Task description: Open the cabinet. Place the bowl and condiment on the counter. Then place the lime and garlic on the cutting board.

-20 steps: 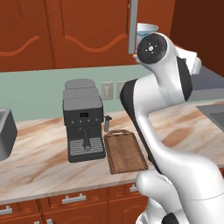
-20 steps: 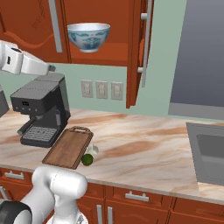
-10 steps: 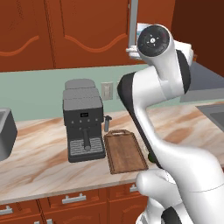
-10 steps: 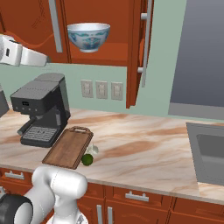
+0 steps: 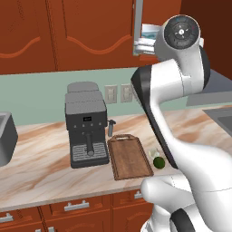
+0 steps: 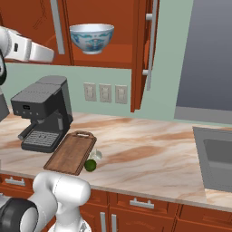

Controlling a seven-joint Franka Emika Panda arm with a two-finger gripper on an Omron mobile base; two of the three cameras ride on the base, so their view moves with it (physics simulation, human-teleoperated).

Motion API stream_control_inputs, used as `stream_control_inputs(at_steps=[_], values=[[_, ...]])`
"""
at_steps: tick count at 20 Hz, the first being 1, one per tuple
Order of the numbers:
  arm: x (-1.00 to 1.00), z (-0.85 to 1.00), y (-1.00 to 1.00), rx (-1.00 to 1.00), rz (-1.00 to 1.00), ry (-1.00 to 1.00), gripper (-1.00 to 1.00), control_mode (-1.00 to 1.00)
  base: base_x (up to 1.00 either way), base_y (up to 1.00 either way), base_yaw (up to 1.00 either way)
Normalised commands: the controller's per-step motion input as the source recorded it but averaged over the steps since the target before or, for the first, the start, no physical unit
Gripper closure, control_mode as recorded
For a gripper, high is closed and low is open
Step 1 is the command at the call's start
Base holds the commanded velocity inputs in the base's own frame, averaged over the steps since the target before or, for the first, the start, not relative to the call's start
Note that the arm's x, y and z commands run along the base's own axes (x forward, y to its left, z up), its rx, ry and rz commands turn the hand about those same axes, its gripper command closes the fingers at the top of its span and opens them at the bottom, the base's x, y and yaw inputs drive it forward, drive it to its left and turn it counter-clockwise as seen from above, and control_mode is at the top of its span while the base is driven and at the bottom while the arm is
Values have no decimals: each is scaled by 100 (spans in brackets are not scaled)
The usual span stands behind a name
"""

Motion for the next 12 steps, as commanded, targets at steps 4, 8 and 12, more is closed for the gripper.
stream_control_inputs(at_steps=[4, 8, 12], values=[[30, 7, 3, 2, 11, -6, -100, -100, 0, 0, 0], [38, 6, 8, 1, 11, -5, -100, -100, 0, 0, 0], [24, 4, 19, 1, 12, -1, -100, -100, 0, 0, 0]])
